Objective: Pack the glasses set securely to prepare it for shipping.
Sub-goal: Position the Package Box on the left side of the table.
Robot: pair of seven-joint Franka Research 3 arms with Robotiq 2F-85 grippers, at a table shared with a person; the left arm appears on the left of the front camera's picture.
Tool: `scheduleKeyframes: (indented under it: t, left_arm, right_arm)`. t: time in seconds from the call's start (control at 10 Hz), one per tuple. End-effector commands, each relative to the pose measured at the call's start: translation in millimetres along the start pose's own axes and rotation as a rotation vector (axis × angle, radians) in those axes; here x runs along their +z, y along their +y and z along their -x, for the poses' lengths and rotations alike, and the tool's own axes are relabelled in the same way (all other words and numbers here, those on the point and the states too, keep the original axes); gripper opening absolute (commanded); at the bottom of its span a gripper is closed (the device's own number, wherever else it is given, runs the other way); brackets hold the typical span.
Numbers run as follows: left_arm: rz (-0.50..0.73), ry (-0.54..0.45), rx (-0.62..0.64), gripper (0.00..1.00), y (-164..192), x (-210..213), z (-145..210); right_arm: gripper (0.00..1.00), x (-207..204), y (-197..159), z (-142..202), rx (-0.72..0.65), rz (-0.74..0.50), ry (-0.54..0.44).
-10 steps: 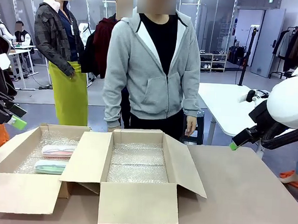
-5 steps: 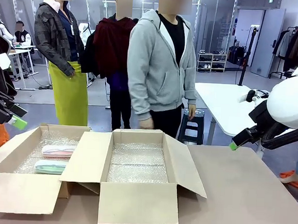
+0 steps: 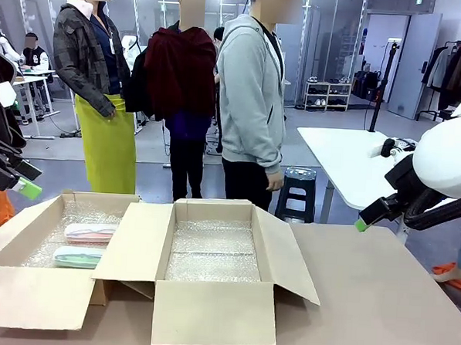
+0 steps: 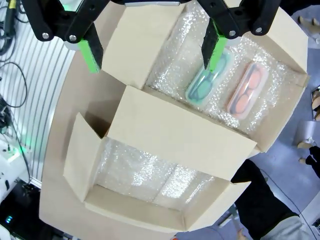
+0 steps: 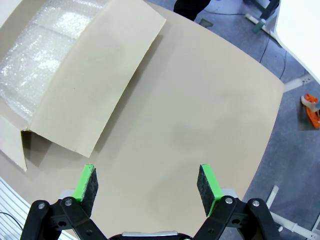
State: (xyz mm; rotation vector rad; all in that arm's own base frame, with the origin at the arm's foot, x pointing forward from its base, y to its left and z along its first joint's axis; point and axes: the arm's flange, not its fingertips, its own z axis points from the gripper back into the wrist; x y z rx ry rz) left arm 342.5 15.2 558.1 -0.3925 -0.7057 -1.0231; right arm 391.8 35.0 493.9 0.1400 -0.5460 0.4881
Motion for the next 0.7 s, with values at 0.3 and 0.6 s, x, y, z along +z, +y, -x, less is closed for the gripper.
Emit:
scheduleKeyframes:
  t: [0.3, 0.6]
  left_arm:
    - [-0.02, 0.003, 0.016, 1.0, -0.5, 0.9, -2.9]
    - [-0.02, 0.003, 0.016, 1.0, -0.5, 0.9, -2.9]
  right_arm:
    - [1.0, 1.9, 3.6, -0.3, -0.02, 0.007, 0.008]
    - [1.0, 1.9, 3.6, -0.3, -0.02, 0.007, 0.008]
